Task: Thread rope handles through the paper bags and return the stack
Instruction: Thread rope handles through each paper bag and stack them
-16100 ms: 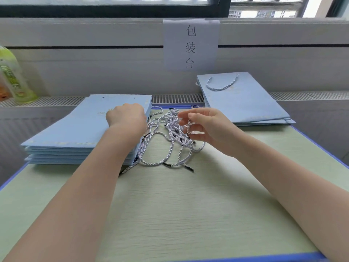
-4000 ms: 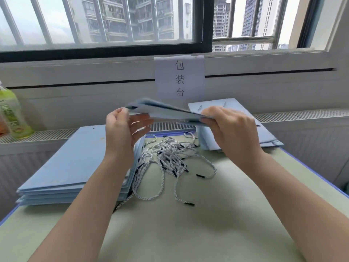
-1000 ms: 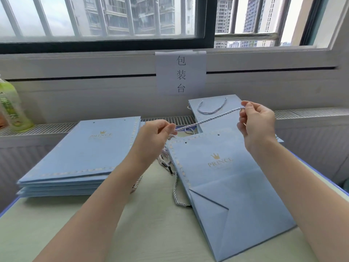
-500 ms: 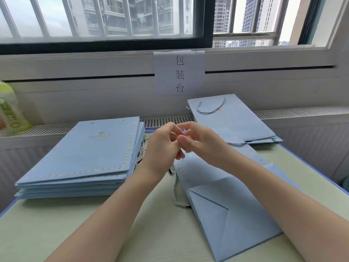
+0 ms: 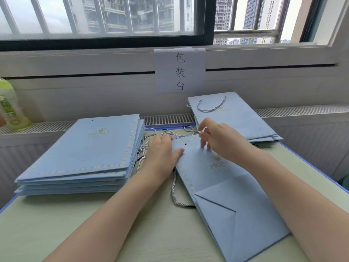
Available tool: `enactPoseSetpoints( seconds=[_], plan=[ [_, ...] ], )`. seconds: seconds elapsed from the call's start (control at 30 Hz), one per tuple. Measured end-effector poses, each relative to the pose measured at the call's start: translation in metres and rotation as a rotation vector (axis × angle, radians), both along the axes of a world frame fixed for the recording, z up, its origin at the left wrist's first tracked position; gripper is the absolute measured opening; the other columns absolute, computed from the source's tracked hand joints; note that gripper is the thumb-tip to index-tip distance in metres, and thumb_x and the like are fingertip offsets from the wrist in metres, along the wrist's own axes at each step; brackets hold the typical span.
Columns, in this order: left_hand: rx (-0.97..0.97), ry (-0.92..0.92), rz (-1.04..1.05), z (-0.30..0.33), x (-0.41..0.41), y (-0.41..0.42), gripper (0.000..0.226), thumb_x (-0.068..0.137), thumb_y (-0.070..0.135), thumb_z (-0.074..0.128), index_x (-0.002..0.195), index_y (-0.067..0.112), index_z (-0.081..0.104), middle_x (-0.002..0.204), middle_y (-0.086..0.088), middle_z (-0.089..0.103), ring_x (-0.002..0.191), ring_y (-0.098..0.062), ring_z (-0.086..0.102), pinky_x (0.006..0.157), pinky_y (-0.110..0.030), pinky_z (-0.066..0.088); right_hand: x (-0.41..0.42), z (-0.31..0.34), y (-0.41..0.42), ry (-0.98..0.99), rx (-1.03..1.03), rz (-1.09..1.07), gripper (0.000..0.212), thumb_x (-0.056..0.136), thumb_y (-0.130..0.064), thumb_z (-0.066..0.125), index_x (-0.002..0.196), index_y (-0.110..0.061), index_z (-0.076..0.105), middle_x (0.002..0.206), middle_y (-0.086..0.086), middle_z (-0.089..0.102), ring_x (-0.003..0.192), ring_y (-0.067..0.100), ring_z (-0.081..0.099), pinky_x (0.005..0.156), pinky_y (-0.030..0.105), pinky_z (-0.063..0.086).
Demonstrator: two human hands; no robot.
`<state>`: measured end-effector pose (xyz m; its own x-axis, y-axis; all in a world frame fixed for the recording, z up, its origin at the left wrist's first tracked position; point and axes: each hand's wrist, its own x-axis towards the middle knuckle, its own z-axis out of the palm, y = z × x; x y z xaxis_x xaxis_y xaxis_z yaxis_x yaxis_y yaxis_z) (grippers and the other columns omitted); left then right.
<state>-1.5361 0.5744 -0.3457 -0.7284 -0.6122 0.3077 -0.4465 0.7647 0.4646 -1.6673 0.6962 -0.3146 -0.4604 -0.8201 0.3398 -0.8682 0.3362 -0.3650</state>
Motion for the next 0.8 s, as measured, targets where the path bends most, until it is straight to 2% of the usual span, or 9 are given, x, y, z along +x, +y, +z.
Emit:
enactPoseSetpoints(
  seconds=[0.07,0.13,0.2,0.3,0.5,0.6,0.67,0.73,0.8],
  plan=[
    [-0.017,0.041,0.034,0.005,0.000,-0.001,0.050,0.089,0.038,0.059,0.131,0.013,0.051,0.127,-0.011,0.051,0.124,-0.029,0.037,0.102,-0.033,0.027,0.003,0.000,-0.001,0.010,-0.073,0.042,0.004,0.096,-0.019,0.046,0.093,-0.021,0.046,0.070,-0.016,0.062,0.069,0.019,0.062,0.072,0.040,0.052],
    [0.021,0.118,0.023,0.010,0.000,-0.002,0.043,0.086,0.037,0.064,0.121,0.013,0.060,0.118,-0.009,0.058,0.117,-0.028,0.045,0.100,-0.037,0.034,0.008,0.000,-0.002,-0.021,-0.162,0.106,0.004,0.093,-0.016,0.053,0.090,-0.018,0.055,0.069,-0.015,0.062,0.068,0.017,0.062,0.070,0.042,0.053],
    [0.124,0.202,-0.001,0.016,0.002,-0.001,0.032,0.084,0.031,0.067,0.111,0.013,0.064,0.111,-0.008,0.062,0.110,-0.026,0.052,0.095,-0.041,0.042,0.013,0.000,-0.003,-0.015,-0.201,0.142,0.005,0.090,-0.015,0.059,0.091,-0.015,0.064,0.073,-0.014,0.061,0.072,0.015,0.059,0.075,0.040,0.052],
    [0.194,0.242,-0.032,0.021,0.005,0.000,0.020,0.086,0.022,0.064,0.105,0.015,0.065,0.110,-0.004,0.063,0.104,-0.021,0.056,0.089,-0.036,0.046,0.017,0.000,-0.004,0.058,-0.183,0.169,0.006,0.087,-0.015,0.061,0.089,-0.013,0.067,0.084,-0.004,0.065,0.080,0.016,0.060,0.077,0.039,0.050],
    [0.231,0.286,-0.085,0.023,0.008,0.002,0.011,0.090,0.016,0.059,0.100,0.017,0.061,0.098,0.001,0.055,0.095,-0.018,0.051,0.078,-0.029,0.041,0.025,0.004,-0.004,0.261,-0.121,0.141,0.006,0.085,-0.013,0.055,0.083,-0.010,0.060,0.084,0.000,0.062,0.076,0.024,0.057,0.067,0.038,0.049],
    [0.187,0.245,-0.044,0.022,0.005,0.001,0.007,0.090,0.016,0.058,0.097,0.016,0.058,0.104,-0.006,0.054,0.106,-0.026,0.048,0.087,-0.034,0.040,0.032,0.005,-0.006,0.466,-0.093,0.092,0.006,0.085,-0.014,0.052,0.079,-0.011,0.054,0.080,0.002,0.058,0.069,0.023,0.048,0.055,0.032,0.041],
    [0.118,0.196,-0.022,0.021,0.004,0.003,0.013,0.091,0.015,0.055,0.102,0.011,0.059,0.108,-0.009,0.051,0.111,-0.027,0.043,0.092,-0.033,0.036,0.039,0.000,-0.009,0.604,-0.101,0.084,0.014,0.075,-0.012,0.065,0.069,-0.011,0.052,0.067,0.001,0.055,0.058,0.022,0.044,0.046,0.025,0.029],
    [0.094,0.221,-0.073,0.021,0.005,0.005,0.008,0.091,0.011,0.054,0.098,0.010,0.057,0.104,-0.009,0.053,0.107,-0.025,0.044,0.087,-0.032,0.037,0.044,-0.002,-0.010,0.589,-0.108,0.119,0.025,0.070,-0.012,0.072,0.064,-0.012,0.048,0.061,0.001,0.053,0.054,0.023,0.050,0.045,0.024,0.025],
    [0.129,0.286,-0.133,0.022,0.006,0.006,0.005,0.090,0.007,0.054,0.090,0.012,0.052,0.093,-0.004,0.055,0.095,-0.022,0.050,0.076,-0.028,0.038,0.041,-0.002,-0.012,0.490,-0.126,0.148,0.022,0.080,-0.012,0.064,0.069,-0.014,0.045,0.070,0.002,0.052,0.066,0.025,0.053,0.050,0.029,0.032]
  ],
)
